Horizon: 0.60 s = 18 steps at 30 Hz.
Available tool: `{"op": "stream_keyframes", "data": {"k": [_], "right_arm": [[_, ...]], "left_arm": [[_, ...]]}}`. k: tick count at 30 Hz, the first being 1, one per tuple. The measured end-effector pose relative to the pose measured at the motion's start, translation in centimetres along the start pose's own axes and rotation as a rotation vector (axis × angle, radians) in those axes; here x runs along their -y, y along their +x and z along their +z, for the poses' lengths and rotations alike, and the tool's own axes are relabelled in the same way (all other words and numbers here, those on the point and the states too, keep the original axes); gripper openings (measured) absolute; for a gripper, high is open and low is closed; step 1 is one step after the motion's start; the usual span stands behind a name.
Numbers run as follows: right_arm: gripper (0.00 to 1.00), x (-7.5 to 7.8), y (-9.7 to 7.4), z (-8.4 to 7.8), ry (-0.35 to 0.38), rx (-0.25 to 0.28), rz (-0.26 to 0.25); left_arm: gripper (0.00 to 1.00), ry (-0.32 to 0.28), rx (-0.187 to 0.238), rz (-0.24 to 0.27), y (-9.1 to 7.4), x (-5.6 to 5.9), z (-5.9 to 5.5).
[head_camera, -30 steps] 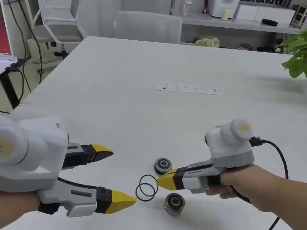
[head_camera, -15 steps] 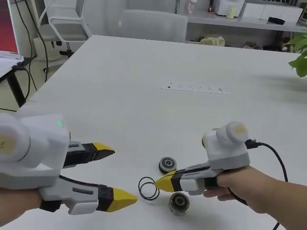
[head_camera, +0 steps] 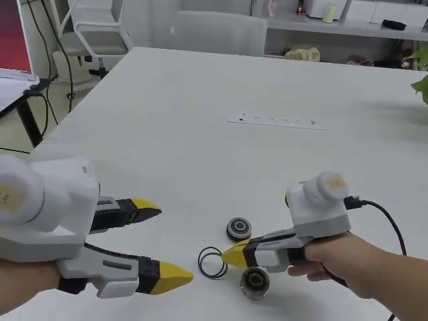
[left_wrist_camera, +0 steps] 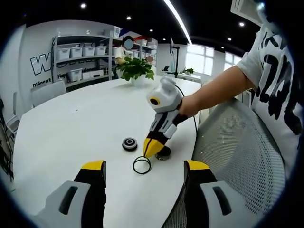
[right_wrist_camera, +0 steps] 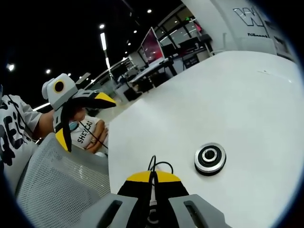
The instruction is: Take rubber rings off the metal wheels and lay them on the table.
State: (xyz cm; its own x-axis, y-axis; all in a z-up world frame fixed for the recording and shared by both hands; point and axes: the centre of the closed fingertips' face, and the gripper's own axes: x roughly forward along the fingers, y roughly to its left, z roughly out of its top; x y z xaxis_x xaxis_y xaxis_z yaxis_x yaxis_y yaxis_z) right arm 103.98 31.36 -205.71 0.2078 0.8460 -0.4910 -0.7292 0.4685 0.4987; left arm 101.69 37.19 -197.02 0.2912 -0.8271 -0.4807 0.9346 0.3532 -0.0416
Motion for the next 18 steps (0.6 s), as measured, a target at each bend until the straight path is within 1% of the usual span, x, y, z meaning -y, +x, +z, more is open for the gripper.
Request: {"op": "stream_keyframes", "data": {"k": [9,18], "right_arm": [[0.00,0.8,0.0,-0.2,0.014,-0.001,-0.027],[0.00,1.2,0.0,-0.6,0.017,-0.014,-0.049]], "left_arm": [[0.65,-0.006,-0.005,-0.005,0.1,-0.1,0.0],[0.65,-0.013,-0.016,-0.012,0.3,0.1,-0.3]]}}
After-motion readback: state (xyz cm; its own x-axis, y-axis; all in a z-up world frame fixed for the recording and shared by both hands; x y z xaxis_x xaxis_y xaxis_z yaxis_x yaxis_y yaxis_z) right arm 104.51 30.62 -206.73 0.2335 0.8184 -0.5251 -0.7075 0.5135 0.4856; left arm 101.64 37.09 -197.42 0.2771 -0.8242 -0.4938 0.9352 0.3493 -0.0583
